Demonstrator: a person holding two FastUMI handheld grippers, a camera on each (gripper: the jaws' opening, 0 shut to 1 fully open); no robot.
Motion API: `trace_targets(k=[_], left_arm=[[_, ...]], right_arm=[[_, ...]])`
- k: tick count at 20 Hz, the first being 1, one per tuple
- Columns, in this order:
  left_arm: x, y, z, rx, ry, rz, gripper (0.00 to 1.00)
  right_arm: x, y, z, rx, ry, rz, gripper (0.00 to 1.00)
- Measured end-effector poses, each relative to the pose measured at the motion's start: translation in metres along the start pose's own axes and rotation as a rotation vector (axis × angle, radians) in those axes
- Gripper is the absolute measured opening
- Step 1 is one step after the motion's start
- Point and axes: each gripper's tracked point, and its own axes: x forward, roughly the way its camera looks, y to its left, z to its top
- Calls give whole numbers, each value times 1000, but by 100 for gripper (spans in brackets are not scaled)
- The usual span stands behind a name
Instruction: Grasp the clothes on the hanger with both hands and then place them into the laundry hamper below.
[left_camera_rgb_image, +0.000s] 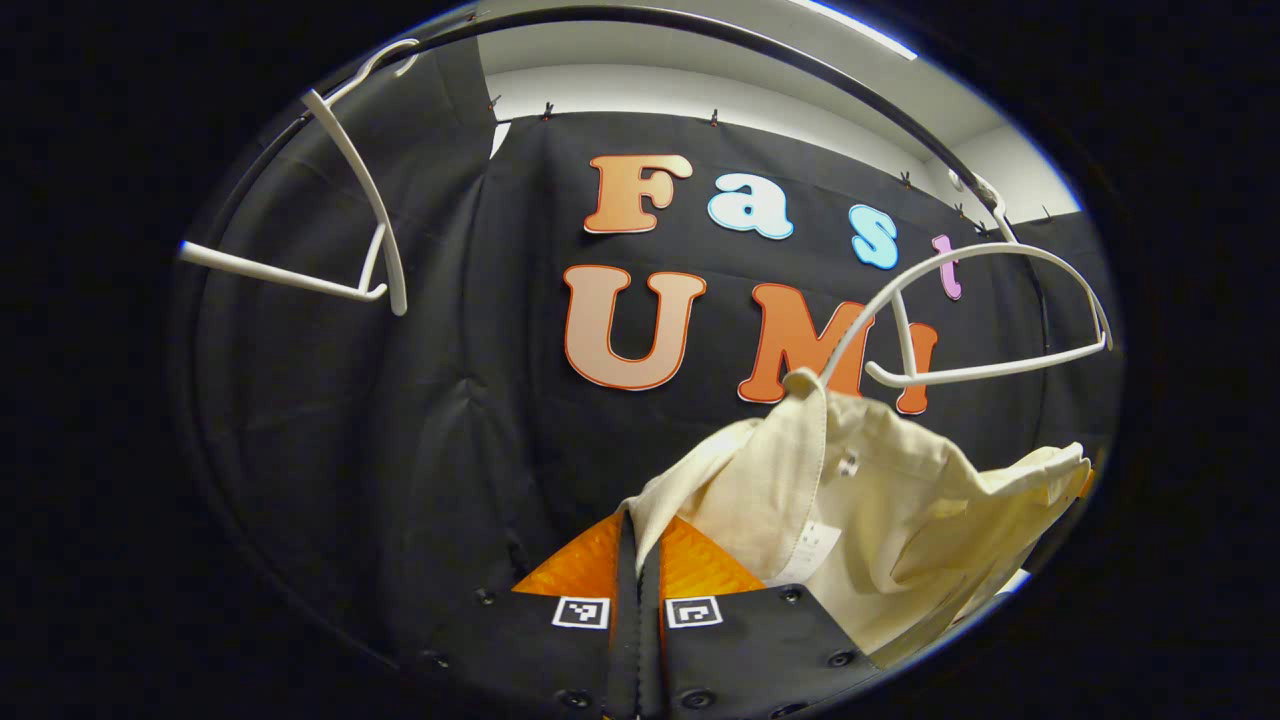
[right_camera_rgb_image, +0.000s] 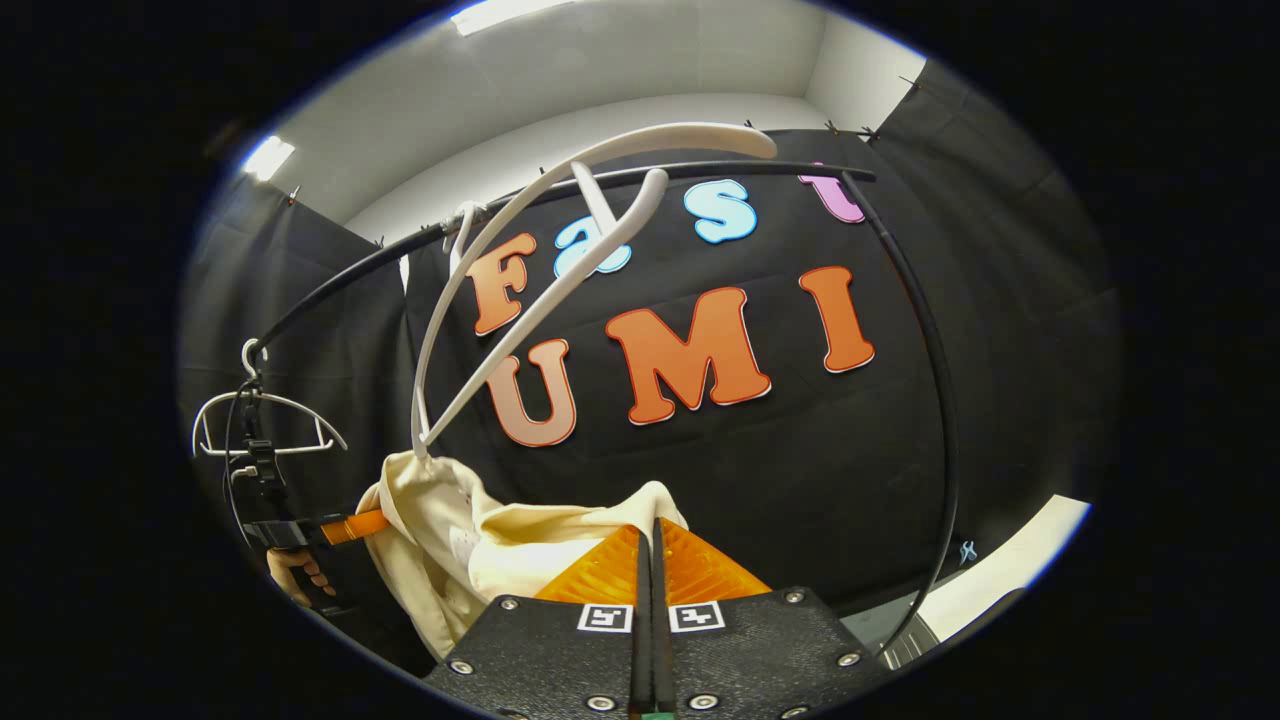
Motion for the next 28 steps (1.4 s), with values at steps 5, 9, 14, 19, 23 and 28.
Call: trace_targets(k=[5, 9, 14, 19, 23, 28], left_arm=[[-14, -8, -6, 9, -5, -33, 7], [-28, -31, -18, 35, -4, -103, 7], [-48, -64, -36, 92, 1, -181, 7], [-58, -78, -84, 94, 58, -229, 7], [-67, -64, -150, 49, 157, -226, 7], [-68, -41, -226, -40, 292, -183, 7]], right_arm=[[-1, 2, -26, 10, 51, 9, 0], [5, 29, -58, -9, 103, 42, 0], [-3, 55, -90, -58, 133, 75, 0], [-10, 67, -133, -61, 191, 82, 0], [-17, 60, -184, -72, 267, 65, 0], [-16, 52, -250, -63, 355, 43, 0]])
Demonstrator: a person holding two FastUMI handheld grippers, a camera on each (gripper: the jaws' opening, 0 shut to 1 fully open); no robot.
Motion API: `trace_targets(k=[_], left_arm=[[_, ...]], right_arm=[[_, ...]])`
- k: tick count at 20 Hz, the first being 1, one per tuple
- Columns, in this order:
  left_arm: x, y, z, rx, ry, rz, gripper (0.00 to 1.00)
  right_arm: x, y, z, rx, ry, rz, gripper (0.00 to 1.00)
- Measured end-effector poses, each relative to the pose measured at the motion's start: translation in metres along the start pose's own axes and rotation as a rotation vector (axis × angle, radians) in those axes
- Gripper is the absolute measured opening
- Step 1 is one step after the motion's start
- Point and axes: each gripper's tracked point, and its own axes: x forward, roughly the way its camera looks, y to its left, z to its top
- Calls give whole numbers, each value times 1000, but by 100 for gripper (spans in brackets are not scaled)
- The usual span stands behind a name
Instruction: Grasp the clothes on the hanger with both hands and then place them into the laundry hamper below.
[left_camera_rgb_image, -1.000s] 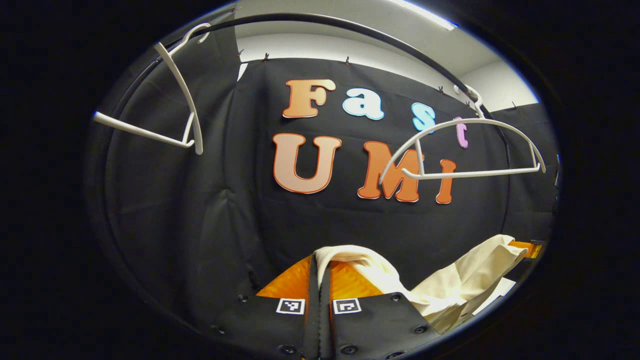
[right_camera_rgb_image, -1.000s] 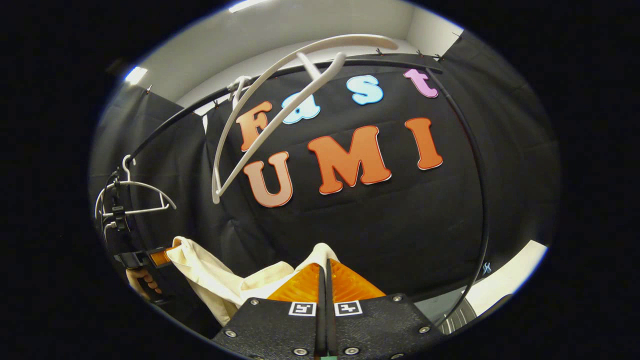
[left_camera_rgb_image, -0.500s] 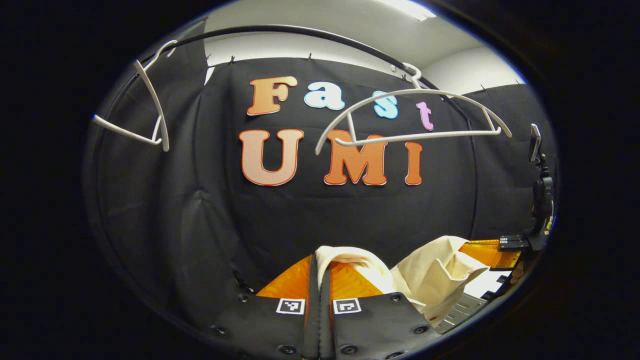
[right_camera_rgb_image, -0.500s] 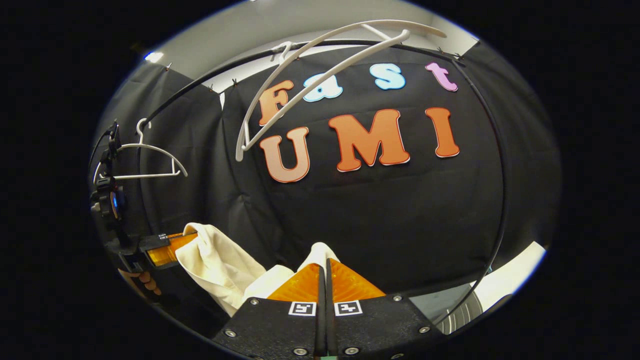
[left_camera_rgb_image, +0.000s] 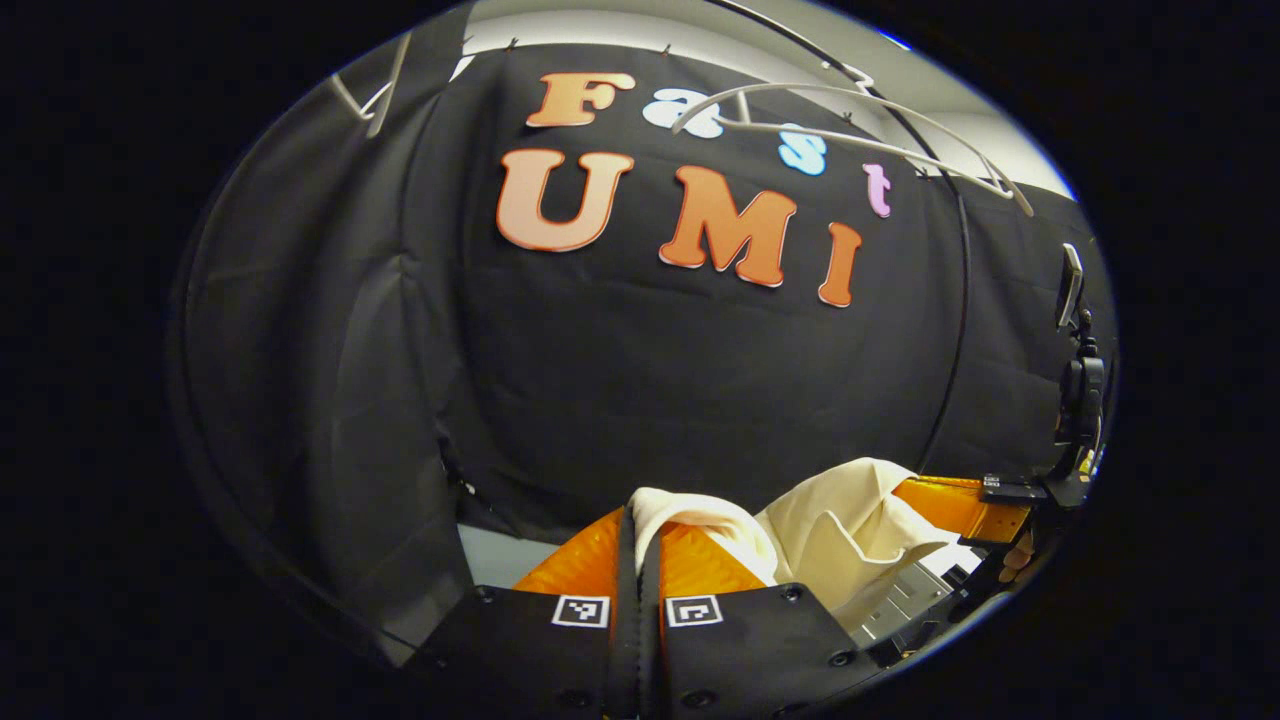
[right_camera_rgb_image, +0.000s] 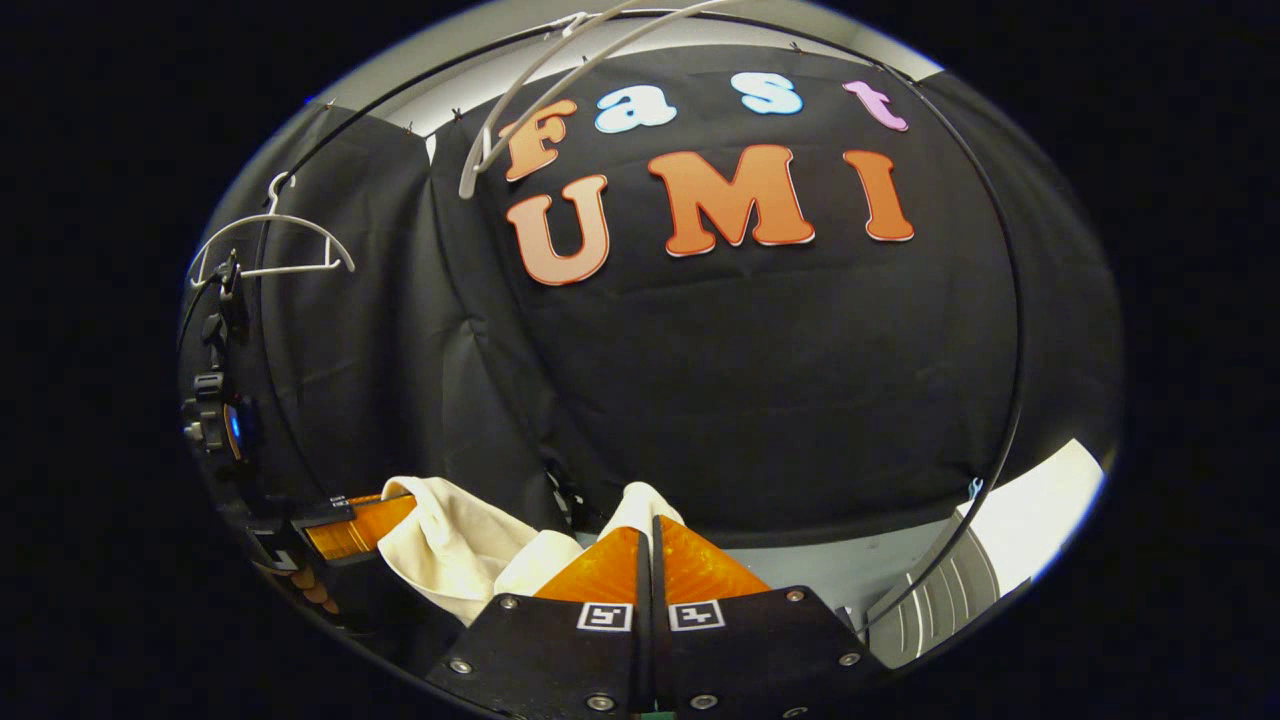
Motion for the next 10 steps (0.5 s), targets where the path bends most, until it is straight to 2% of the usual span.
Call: trace_targets(k=[10], left_arm=[[31, 47, -143, -29, 230, 113, 7]], right_arm=[[36, -4, -110, -10, 182, -20, 0]])
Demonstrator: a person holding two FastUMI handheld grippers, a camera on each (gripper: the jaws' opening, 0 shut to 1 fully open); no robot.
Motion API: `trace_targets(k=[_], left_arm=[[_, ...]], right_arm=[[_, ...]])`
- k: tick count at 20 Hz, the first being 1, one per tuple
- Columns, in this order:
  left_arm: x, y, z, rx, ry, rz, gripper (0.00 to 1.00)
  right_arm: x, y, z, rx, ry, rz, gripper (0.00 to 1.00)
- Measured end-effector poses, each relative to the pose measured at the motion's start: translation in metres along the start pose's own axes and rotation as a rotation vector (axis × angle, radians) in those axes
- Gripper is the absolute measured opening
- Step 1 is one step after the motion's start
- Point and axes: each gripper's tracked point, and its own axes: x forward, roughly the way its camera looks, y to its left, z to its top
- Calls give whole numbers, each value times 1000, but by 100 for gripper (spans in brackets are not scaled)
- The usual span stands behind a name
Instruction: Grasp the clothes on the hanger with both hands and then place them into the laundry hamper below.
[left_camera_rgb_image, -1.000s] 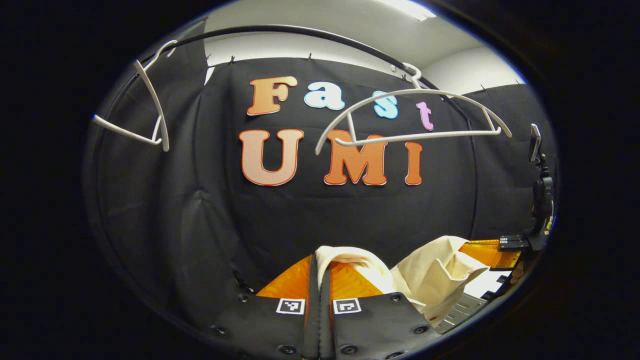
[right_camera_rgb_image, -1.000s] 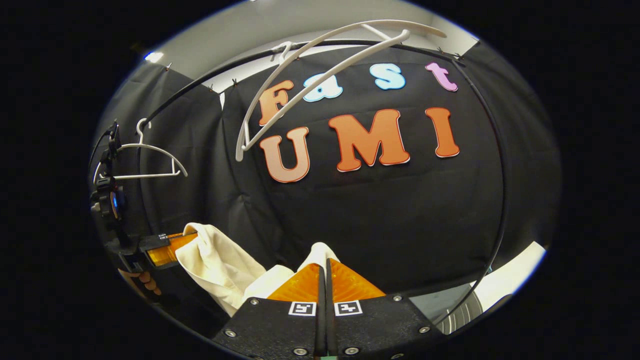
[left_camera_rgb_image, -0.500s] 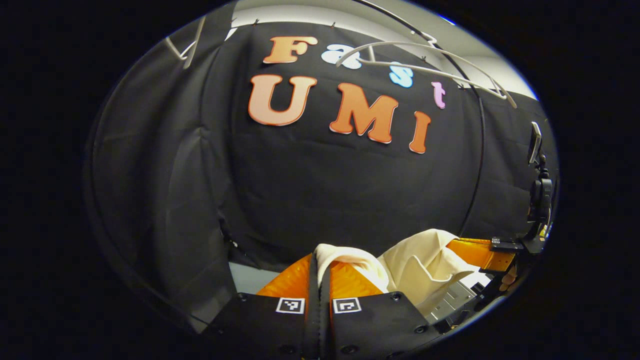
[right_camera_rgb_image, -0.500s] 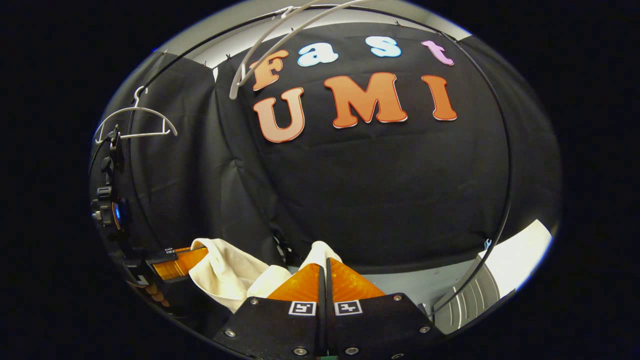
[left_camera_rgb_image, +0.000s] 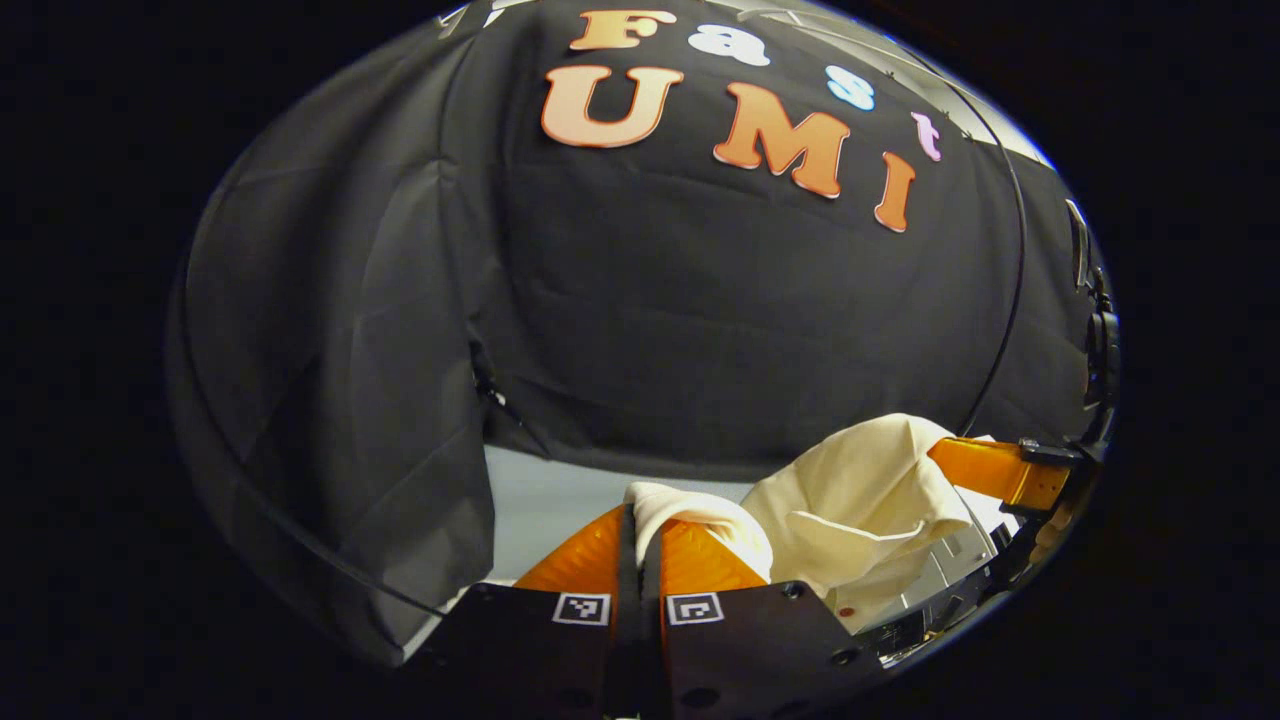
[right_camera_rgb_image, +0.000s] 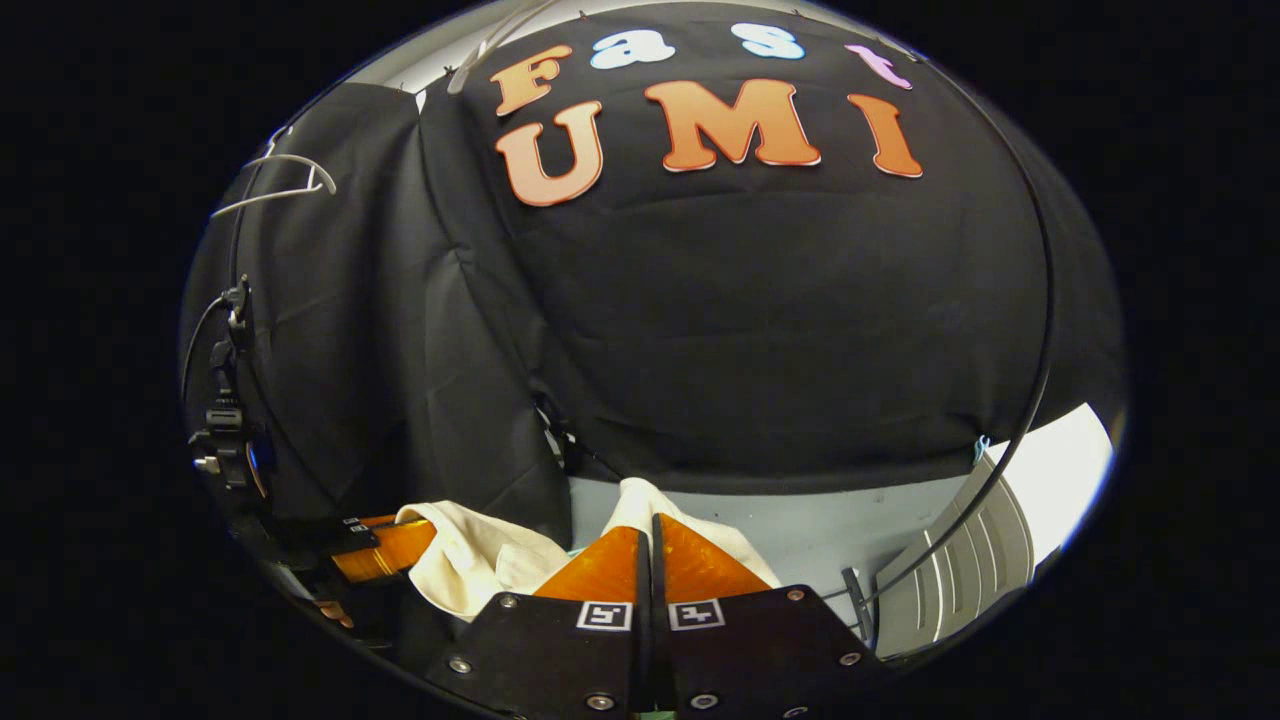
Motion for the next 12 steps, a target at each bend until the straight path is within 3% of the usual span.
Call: trace_targets(k=[12], left_arm=[[42, 45, -114, -36, 238, 70, 7]], right_arm=[[69, 4, -105, -9, 233, -26, 0]])
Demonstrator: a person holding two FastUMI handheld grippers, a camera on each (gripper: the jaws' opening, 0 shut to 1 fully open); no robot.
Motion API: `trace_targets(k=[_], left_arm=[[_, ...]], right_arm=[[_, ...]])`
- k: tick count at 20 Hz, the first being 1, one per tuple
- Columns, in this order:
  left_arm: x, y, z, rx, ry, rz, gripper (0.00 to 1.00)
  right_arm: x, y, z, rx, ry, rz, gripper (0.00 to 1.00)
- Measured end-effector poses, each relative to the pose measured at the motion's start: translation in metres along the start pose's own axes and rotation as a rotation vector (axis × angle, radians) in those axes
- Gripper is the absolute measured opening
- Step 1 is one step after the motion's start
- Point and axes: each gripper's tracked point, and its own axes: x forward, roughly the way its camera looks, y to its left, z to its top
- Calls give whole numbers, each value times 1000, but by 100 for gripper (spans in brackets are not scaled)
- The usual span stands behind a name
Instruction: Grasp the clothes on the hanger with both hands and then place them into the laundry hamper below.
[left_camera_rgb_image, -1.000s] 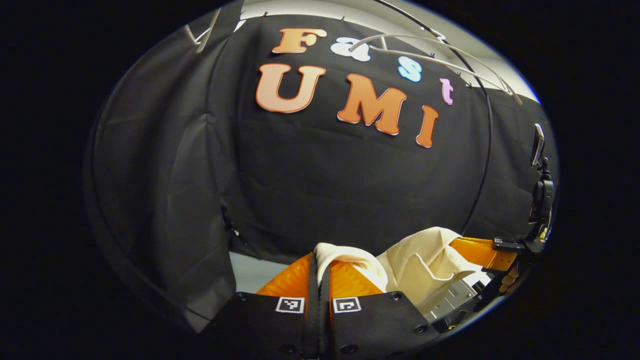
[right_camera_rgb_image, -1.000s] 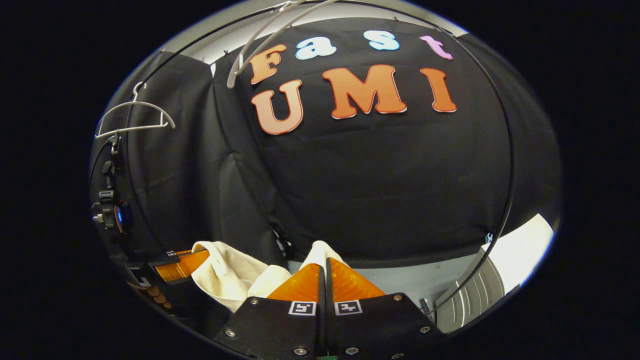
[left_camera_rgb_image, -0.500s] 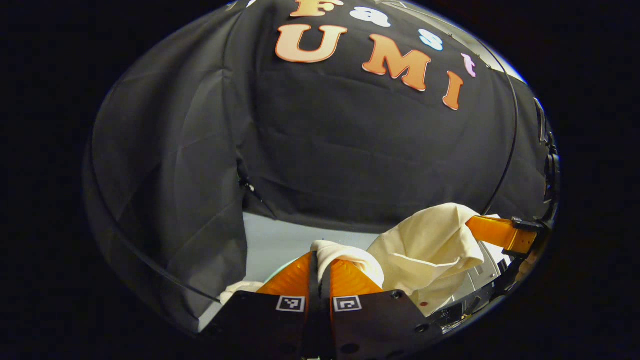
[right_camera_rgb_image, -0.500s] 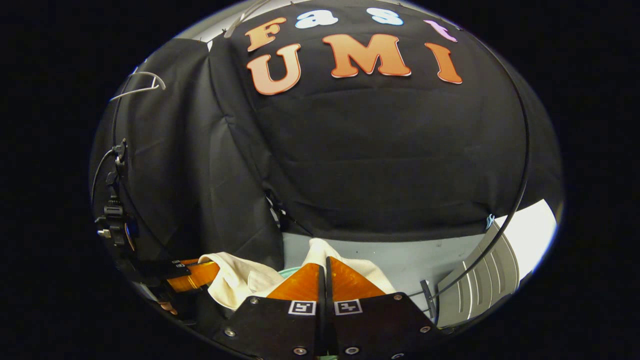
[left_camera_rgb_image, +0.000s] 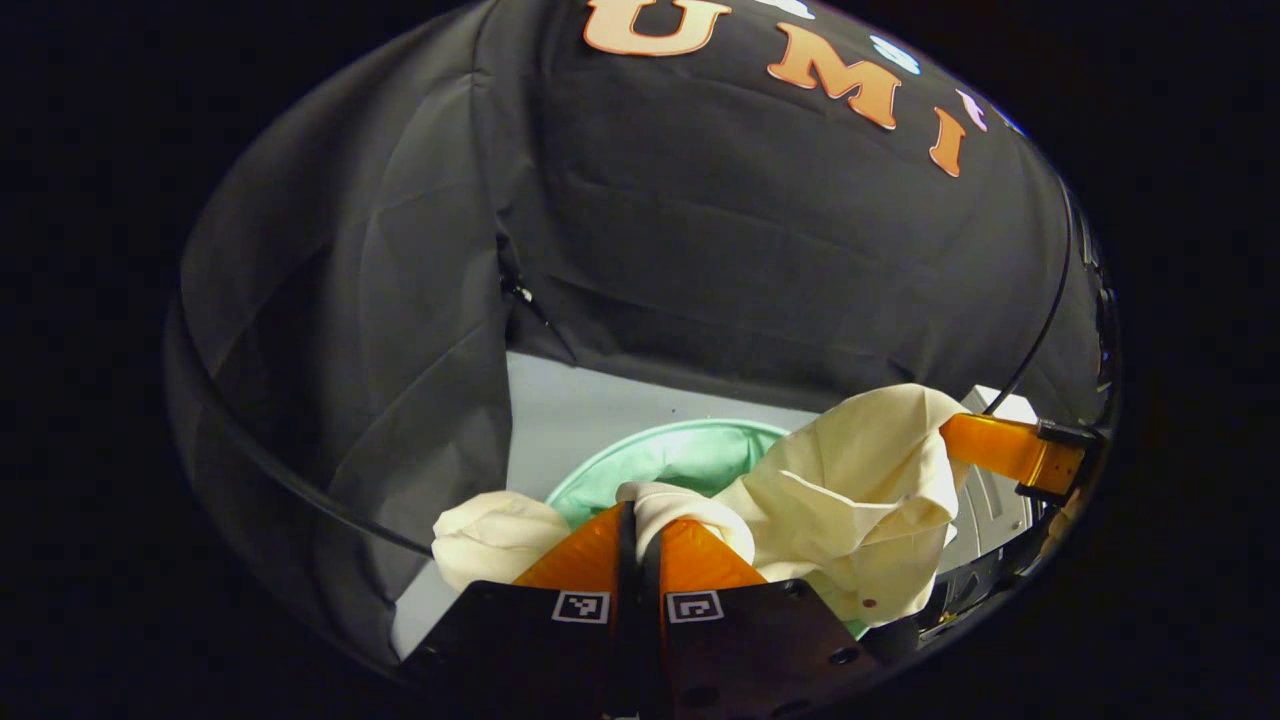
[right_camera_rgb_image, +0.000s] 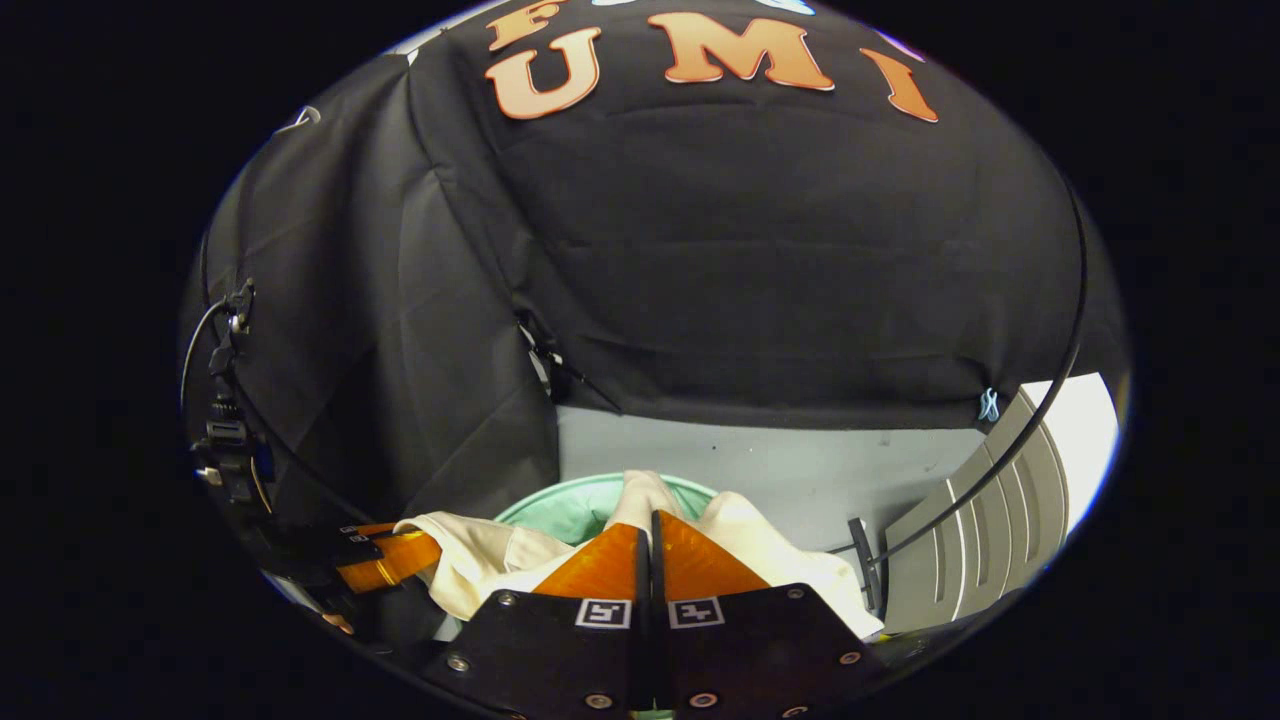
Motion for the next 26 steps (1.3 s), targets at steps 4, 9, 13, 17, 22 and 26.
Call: trace_targets(k=[4, 9, 13, 17, 22, 26], left_arm=[[18, -2, -26, -4, 87, 0, 7], [30, 0, -53, -10, 180, 27, 8], [33, 4, -63, -46, 227, 55, 16], [29, 13, -61, -46, 231, 63, 30], [26, 10, -55, -20, 223, 76, 63], [19, -3, -58, -47, 231, 48, 85]], right_arm=[[26, 7, -32, 29, 81, -1, 0], [47, 1, -63, 38, 155, -23, 0], [49, -5, -78, 47, 199, -33, 5], [46, -9, -81, 53, 210, -43, 0], [37, -13, -75, 73, 205, -46, 17], [30, -14, -70, 70, 197, -52, 24]])
